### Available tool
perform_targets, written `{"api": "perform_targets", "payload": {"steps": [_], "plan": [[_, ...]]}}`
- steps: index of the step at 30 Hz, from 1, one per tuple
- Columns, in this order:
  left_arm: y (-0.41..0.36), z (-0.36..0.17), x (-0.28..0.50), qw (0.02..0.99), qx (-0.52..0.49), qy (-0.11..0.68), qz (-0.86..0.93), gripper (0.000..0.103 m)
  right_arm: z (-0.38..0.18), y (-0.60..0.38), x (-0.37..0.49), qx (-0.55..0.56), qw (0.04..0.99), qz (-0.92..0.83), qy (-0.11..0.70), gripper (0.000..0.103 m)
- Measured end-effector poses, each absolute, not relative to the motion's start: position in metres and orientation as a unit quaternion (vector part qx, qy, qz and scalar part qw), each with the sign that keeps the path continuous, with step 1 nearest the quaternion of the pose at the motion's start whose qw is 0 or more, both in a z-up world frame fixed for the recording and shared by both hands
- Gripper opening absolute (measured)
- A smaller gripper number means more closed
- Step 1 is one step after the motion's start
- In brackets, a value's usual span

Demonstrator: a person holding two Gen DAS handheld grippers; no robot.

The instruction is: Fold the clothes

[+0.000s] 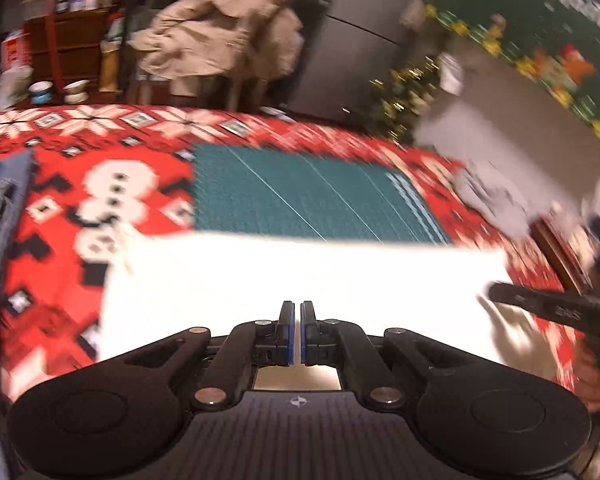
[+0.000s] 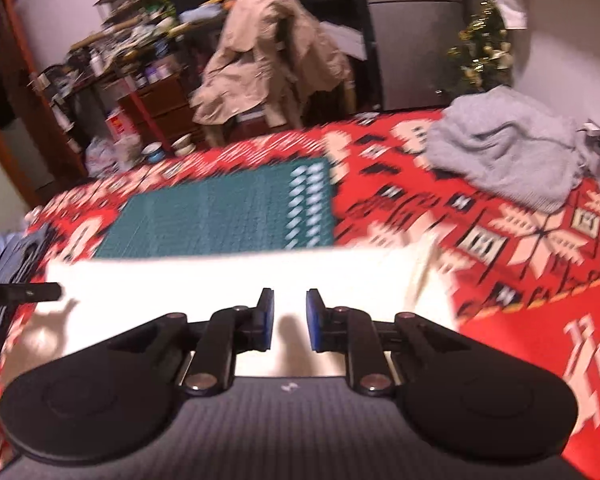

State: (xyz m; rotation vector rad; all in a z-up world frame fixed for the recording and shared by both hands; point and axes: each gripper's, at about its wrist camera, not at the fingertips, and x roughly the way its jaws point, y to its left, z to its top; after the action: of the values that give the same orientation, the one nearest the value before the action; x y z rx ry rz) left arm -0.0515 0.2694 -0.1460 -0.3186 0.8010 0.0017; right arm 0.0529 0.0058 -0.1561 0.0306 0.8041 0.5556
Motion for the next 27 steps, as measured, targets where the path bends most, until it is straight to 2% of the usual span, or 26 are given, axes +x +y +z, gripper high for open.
{"api": "perform_targets", "payload": {"steps": [14,18,27], "plan": [[0.249,-0.154,-0.123,0.902,-0.155,0.402,0.025,0.008,-0.158,-0.002,-0.032,-0.07,0.875,0.264,0.4,0.023],[0.238,-0.152,-0.135,0.9,-0.157,0.406,0.026,0.025,-0.157,-0.009,-0.051,-0.077,0.879,0.254,0.396,0.025],[0.214,-0.155,-0.143,0.913,-0.092,0.393,0.061,0.028,-0.162,-0.027,-0.072,-0.04,0.891,0.244,0.38,0.032]]}}
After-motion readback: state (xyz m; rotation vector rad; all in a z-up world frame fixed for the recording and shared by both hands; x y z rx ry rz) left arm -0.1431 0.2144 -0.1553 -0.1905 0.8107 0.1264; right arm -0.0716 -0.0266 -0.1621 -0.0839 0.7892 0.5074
